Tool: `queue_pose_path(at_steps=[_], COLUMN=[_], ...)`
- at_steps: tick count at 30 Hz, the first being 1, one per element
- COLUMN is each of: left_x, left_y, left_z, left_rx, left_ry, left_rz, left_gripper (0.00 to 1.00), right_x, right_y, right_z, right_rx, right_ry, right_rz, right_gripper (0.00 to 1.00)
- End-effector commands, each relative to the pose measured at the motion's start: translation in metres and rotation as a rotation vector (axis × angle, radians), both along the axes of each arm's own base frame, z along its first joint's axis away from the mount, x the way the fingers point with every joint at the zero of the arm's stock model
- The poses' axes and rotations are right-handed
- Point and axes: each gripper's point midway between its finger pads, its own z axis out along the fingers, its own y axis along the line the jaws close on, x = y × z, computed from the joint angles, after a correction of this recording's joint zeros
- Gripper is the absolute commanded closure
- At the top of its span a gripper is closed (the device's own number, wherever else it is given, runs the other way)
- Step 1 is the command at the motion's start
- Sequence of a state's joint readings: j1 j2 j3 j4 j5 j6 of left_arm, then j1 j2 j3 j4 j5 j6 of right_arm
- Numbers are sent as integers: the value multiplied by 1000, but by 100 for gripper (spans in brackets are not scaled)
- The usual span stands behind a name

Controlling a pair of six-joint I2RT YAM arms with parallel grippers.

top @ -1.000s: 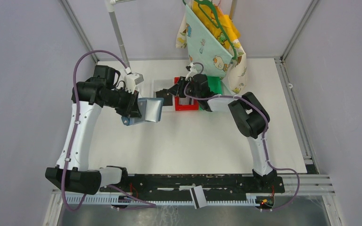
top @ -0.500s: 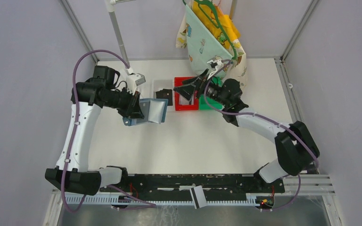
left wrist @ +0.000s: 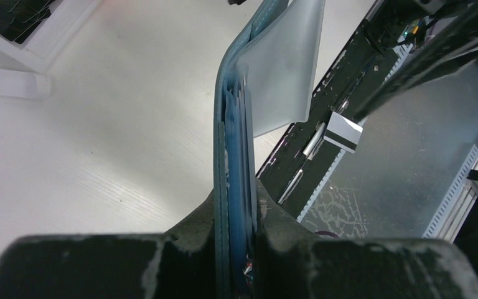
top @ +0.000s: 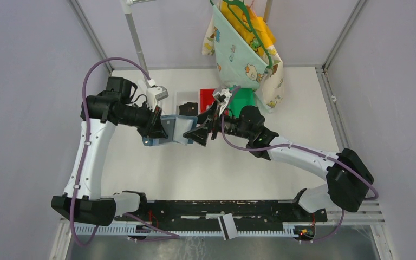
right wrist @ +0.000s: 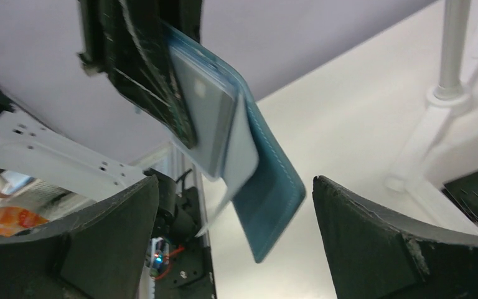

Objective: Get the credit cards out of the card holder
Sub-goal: Remove the credit card from the card holder.

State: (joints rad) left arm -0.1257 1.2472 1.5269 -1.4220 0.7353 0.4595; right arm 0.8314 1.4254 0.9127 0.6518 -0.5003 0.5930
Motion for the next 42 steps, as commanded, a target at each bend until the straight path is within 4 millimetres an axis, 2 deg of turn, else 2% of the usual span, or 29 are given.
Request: queue_pose_path(at_steps=[1,5,8,12,15,19,22,24,26,27,31,35,42], left_x=[-8,-11,-15,-18,-19,-20,-19,-18,-17,-17,-18,-24,-29], left_y=[-9,-11,-14,-18,-19,-19,-19,-19,-19,-20,-21,-22,-22], left_z=[22,27,33,37,38,39,38,38,38,39,41,45,45], left_rx=[-63,-79,-106,-136,-146,-146,-145,-145,-146,-148,-161,-175,-179], left_ry=[-85,-91,-92,-93,-87,-88,-83,-79,-71,-68,-67,-95,-117], left_rz=[-72,-88,-102,-116,-116,-116,-111,-108,-104,-103,-106,-123,-143], left_gripper=[98,98,98,98,98,98,96,87,79,73,59,51,51], right_x=[19,28,14,-30,-50,-51,-47,-43,-36,-32,-19,-12,-10], right_y=[-8,-22,-18,4,3,5,8,9,11,13,8,-4,-12], right_z=[2,-3,6,35,51,49,45,42,38,35,26,23,28], right_rx=[-98,-102,-18,175,295,302,283,271,256,245,252,301,326], right_ry=[-104,-97,-98,-79,-51,-15,-3,15,42,57,106,150,155], right_rz=[-170,-273,-206,90,211,232,218,205,183,172,127,102,103], right_gripper=[2,2,2,23,31,48,68,85,97,99,100,100,100])
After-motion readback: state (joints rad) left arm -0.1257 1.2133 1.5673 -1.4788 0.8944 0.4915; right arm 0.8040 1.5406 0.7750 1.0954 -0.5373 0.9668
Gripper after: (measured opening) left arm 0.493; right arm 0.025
